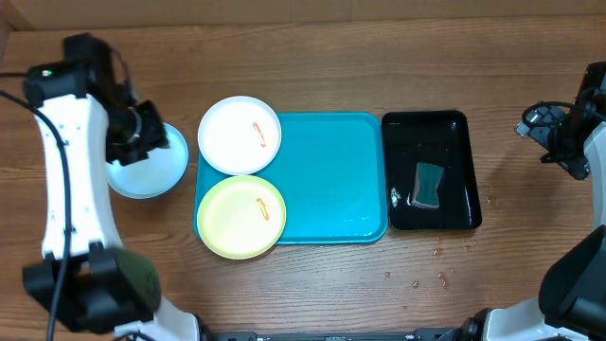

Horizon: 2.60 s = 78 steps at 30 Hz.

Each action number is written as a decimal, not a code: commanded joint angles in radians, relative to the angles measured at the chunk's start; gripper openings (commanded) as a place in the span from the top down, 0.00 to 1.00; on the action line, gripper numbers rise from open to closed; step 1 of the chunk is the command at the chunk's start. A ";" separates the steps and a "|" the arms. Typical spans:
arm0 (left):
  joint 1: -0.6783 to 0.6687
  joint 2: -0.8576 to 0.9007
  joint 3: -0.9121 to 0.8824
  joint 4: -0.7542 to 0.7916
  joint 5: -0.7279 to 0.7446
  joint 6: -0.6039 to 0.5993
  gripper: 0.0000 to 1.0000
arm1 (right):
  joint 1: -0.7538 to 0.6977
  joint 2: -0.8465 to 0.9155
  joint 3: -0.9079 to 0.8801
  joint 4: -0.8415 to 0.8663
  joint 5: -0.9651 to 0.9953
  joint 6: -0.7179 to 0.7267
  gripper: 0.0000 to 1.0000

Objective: Clean dirty plates on tray and stack at the side
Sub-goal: 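Reach the left gripper to the yellow plate rim and grasp it, then slide the yellow plate to the teal tray center with the left gripper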

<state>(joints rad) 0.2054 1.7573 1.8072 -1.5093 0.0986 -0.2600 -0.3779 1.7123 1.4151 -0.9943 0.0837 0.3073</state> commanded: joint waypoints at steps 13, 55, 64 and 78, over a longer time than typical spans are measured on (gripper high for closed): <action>-0.213 -0.230 -0.411 0.085 -0.180 -0.194 0.59 | 0.002 -0.004 0.011 0.006 0.002 -0.001 0.00; -0.140 -0.233 -0.932 0.522 -0.193 -0.211 0.90 | 0.002 -0.004 0.011 0.006 0.002 -0.001 0.00; -0.140 -0.233 -0.970 0.545 -0.114 -0.157 0.96 | 0.002 -0.004 0.011 0.006 0.002 -0.001 0.00; -0.285 -0.260 -0.954 0.657 0.252 -0.135 0.96 | 0.002 -0.004 0.011 0.006 0.002 -0.001 0.00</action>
<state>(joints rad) -0.0349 1.5204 0.8543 -0.8825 0.2569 -0.3664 -0.3779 1.7123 1.4151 -0.9947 0.0826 0.3069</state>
